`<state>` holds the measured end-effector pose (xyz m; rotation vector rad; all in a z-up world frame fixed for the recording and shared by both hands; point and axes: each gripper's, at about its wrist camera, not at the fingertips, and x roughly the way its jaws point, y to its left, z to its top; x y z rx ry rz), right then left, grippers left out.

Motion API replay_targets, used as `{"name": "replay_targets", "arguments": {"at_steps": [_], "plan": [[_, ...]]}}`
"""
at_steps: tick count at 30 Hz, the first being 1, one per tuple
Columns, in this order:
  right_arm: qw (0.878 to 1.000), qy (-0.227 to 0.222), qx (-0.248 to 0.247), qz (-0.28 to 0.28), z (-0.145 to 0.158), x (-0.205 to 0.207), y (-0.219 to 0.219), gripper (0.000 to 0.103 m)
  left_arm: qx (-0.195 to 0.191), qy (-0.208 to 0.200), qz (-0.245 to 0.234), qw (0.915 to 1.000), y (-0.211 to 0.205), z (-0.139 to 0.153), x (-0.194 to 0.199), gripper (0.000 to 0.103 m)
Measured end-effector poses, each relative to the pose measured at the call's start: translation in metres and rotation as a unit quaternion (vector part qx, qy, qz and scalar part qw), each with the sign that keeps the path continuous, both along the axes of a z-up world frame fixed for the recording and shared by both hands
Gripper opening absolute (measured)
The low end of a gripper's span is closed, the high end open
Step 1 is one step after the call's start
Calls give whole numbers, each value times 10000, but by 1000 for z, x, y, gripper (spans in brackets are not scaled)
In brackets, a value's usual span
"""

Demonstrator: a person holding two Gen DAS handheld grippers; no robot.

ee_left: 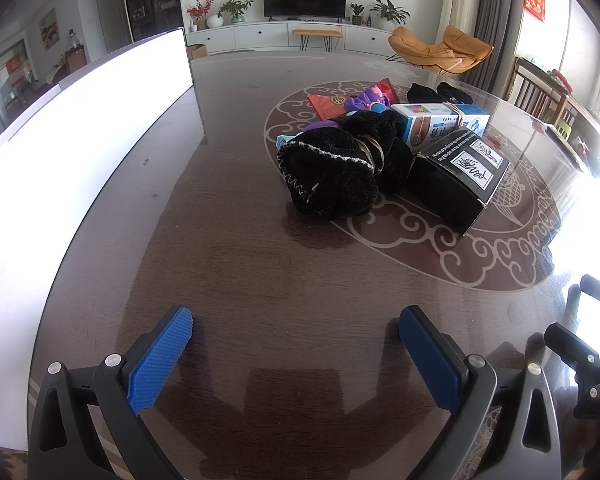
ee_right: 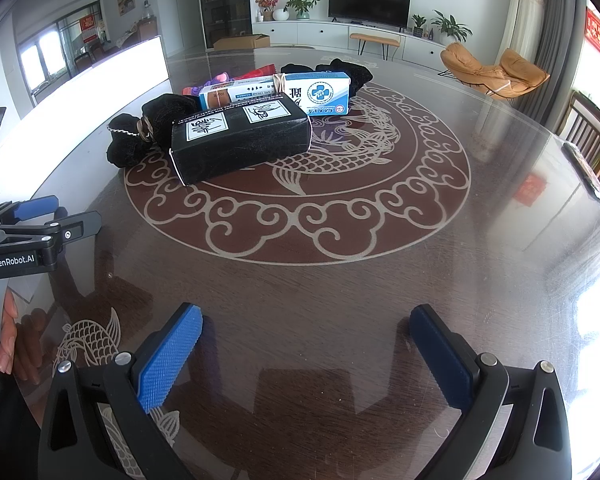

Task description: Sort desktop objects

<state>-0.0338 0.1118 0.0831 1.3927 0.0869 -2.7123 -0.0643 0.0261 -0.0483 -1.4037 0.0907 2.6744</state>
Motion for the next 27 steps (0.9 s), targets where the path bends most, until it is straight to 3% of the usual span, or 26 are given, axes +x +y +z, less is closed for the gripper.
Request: {"name": "replay_targets", "arguments": {"at_steps": [15, 19, 27], "plan": [[10000, 2, 0, 1, 0, 0, 0, 103, -9, 0, 13, 10000, -1, 1, -2, 103], [10000, 3, 0, 2, 0, 0, 0, 103, -35, -84, -279, 9996, -8, 2, 1, 103], [10000, -33, -62, 43, 1, -3, 1, 103, -2, 17, 213, 9998, -42, 2, 4, 103]]}}
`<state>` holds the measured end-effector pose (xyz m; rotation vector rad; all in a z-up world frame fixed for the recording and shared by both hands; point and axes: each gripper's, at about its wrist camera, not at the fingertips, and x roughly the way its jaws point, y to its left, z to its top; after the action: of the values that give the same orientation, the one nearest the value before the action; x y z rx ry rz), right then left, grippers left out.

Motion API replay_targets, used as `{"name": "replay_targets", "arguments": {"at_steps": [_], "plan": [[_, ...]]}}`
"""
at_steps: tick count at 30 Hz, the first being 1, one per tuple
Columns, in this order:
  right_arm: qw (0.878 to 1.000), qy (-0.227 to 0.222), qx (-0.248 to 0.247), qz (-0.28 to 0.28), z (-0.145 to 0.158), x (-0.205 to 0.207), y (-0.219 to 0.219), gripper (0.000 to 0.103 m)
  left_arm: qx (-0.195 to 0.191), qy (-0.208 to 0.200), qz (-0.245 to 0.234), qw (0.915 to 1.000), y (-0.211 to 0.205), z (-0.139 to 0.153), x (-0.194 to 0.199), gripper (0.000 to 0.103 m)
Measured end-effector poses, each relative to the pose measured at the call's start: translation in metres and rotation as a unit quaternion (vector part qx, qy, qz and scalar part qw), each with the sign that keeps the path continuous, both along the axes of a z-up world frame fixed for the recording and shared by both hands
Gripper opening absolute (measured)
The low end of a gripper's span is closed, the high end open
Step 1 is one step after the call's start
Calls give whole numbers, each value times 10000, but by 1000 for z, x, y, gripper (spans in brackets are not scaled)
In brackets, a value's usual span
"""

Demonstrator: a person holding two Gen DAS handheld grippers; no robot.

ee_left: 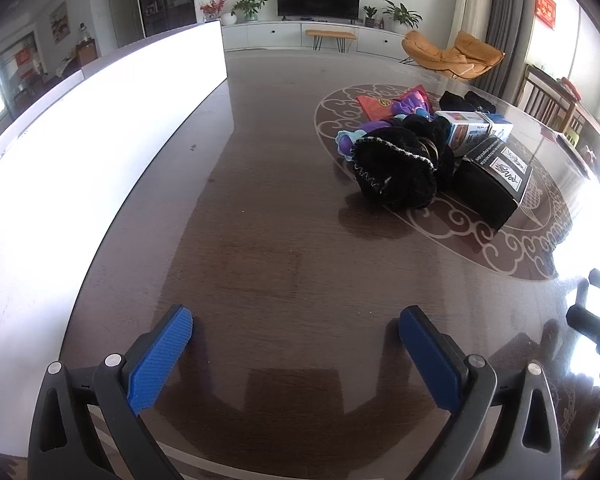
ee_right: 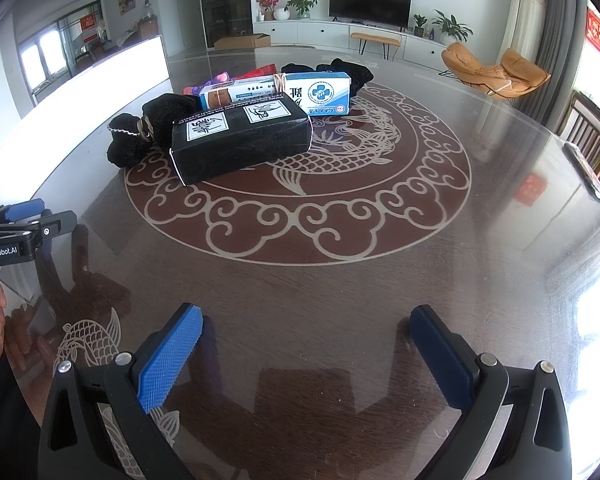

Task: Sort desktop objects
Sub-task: 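Grasp the black printed soap box with the right tool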

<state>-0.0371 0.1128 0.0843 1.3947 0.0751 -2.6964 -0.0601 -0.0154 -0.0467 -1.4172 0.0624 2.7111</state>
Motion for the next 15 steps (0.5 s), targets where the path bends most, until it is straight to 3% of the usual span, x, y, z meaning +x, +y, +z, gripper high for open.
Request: {"name": "replay_targets", "arguments": {"at_steps": [3, 7, 11, 15], "plan": [[9968, -4, -779, -168, 13, -17, 13, 103, -4, 12, 25, 10000, 1, 0, 0, 103], [9802, -161, -1839, -720, 32, -75, 18, 103, -6, 14, 28, 10000, 0, -1, 0, 103], [9733, -484, -1827, -1303, 30, -141, 0, 103, -8, 16, 29, 10000, 0, -1, 1, 103], [9672, -801, -1668, -1742, 16, -168, -26, 103, -6, 18, 31, 10000, 0, -1, 2, 103]]}}
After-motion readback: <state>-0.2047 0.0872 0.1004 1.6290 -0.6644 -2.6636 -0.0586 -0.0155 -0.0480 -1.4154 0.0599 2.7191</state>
